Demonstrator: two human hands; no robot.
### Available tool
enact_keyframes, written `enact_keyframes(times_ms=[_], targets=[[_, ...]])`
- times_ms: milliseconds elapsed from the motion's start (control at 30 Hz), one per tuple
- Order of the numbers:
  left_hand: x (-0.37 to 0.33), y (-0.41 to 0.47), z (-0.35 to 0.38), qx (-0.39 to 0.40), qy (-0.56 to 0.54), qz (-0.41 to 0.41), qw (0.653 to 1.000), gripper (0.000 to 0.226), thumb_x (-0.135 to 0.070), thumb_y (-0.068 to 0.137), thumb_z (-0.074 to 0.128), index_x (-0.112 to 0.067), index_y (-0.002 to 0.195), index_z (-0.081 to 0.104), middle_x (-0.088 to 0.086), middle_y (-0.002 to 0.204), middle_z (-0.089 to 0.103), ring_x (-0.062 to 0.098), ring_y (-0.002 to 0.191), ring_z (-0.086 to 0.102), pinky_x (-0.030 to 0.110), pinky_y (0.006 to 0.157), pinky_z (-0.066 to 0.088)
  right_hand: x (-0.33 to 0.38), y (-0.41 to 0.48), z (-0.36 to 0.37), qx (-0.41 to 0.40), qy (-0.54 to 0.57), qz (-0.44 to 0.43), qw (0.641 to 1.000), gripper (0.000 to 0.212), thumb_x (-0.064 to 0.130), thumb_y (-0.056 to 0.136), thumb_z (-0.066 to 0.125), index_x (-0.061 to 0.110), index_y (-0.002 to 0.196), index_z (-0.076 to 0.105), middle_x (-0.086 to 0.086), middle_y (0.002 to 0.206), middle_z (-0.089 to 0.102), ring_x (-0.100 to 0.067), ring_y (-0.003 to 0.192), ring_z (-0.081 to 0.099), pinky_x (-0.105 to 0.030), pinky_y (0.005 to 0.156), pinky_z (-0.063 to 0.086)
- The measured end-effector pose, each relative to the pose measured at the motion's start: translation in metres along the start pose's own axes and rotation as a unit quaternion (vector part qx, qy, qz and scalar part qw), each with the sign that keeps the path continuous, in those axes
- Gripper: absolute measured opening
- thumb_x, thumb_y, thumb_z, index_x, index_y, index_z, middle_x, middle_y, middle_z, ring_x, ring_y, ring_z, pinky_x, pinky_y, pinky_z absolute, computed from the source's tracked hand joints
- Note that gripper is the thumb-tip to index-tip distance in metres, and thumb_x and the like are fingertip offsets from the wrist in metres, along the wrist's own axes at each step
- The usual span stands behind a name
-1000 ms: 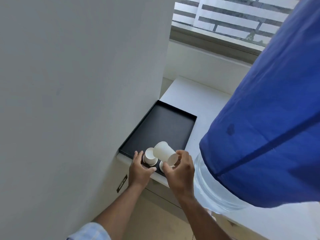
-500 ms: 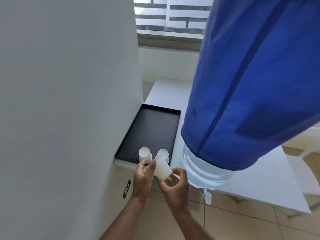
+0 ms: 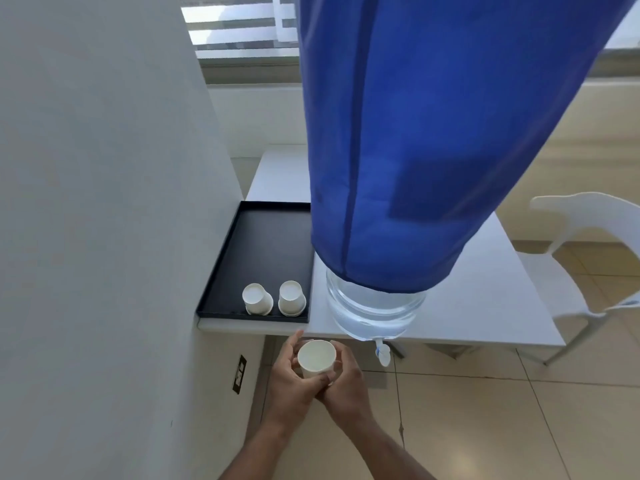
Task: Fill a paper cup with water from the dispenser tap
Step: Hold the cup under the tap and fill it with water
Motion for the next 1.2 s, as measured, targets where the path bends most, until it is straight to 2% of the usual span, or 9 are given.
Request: enact_keyframes(times_ms=[133,233,333,433,567,700,833,1000,1200], targets=[[0.007,-0.002,0.018,0.010,0.000,-0.003,1.000,0.085,-0.006,0.055,0.091,-0.039,0.127,0.061,0.002,0.118,0.078,0.012,0.103,0.077,0.020,0.082,0.060,-0.010,-0.005,-0.013,-0.014,-0.033,0.009,0.999,0.069,0.056,0.048,0.084,0.054,0.110,0.054,0.043,0.100,0.067,0.006,0.094,0.069,-0.039,0.096,0.055],[0.020,-0.001,0.031,0.035,0.012,-0.024,0.999,0.104,-0.014,0.047,0.095,-0.020,0.144,0.058,0.000,0.127,0.073,0.011,0.109,0.075,0.023,0.087,0.061,-0.031,-0.002,-0.015,-0.004,-0.033,0.023,0.999,0.069,0.057,0.051,0.086,0.048,0.112,0.057,0.032,0.098,0.073,0.001,0.091,0.071,-0.045,0.093,0.056],[0.027,0.000,0.040,0.049,0.046,-0.033,0.997,0.116,-0.041,0.037,0.100,-0.023,0.144,0.060,-0.006,0.135,0.067,0.017,0.123,0.065,0.036,0.105,0.056,-0.057,0.002,-0.019,0.005,-0.043,0.054,0.998,0.064,0.052,0.052,0.086,0.038,0.109,0.059,0.015,0.091,0.076,-0.005,0.084,0.072,-0.046,0.088,0.058],[0.016,0.002,0.051,0.054,0.119,-0.009,0.991,0.091,-0.042,0.058,0.094,-0.029,0.141,0.062,-0.014,0.137,0.064,0.008,0.123,0.059,0.030,0.096,0.051,-0.085,0.005,-0.029,0.004,-0.062,0.102,0.993,0.060,0.045,0.052,0.083,0.034,0.106,0.059,0.010,0.087,0.074,-0.010,0.083,0.071,-0.044,0.082,0.060],[0.002,0.012,0.077,0.078,0.218,0.045,0.972,0.053,-0.012,0.084,0.085,-0.033,0.129,0.067,-0.009,0.129,0.070,0.004,0.108,0.064,0.032,0.090,0.060,-0.118,0.018,-0.051,-0.007,-0.091,0.153,0.984,0.065,0.038,0.052,0.081,0.028,0.111,0.058,0.008,0.093,0.072,-0.019,0.090,0.071,-0.044,0.081,0.061],[-0.008,0.020,0.115,0.113,0.322,0.108,0.934,0.054,-0.014,0.081,0.086,-0.025,0.131,0.071,-0.014,0.127,0.069,0.009,0.096,0.064,0.027,0.085,0.057,-0.123,0.038,-0.077,-0.039,-0.114,0.174,0.977,0.061,0.039,0.060,0.081,0.026,0.112,0.052,0.010,0.097,0.070,-0.023,0.099,0.068,-0.040,0.090,0.051],[-0.017,0.017,0.149,0.144,0.416,0.174,0.881,0.057,-0.019,0.080,0.085,-0.031,0.133,0.068,-0.021,0.134,0.067,0.006,0.116,0.063,0.028,0.096,0.055,-0.121,0.051,-0.094,-0.063,-0.144,0.190,0.969,0.053,0.047,0.065,0.073,0.033,0.109,0.047,0.014,0.090,0.069,-0.019,0.090,0.063,-0.040,0.085,0.030],[-0.025,0.014,0.169,0.122,0.494,0.240,0.826,0.050,-0.022,0.082,0.085,-0.021,0.129,0.072,-0.010,0.128,0.074,0.019,0.112,0.068,0.036,0.093,0.058,-0.117,0.059,-0.100,-0.085,-0.137,0.149,0.976,0.042,0.038,0.075,0.066,0.030,0.111,0.048,0.011,0.090,0.068,-0.022,0.098,0.069,-0.038,0.087,0.029],[-0.020,0.011,0.179,0.142,0.558,0.319,0.753,0.015,-0.029,0.087,0.079,-0.023,0.100,0.074,-0.012,0.106,0.075,0.017,0.094,0.067,0.034,0.082,0.055,-0.116,0.058,-0.102,-0.102,-0.123,0.107,0.981,0.048,0.040,0.073,0.076,0.031,0.110,0.047,0.010,0.087,0.068,-0.025,0.095,0.071,-0.040,0.093,0.042]])
Point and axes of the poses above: each hand's wrist, its own y-axis towards the middle knuckle, its own z-axis out of the palm, x = y × z, the point moved 10 cm from there along y, towards the middle knuckle
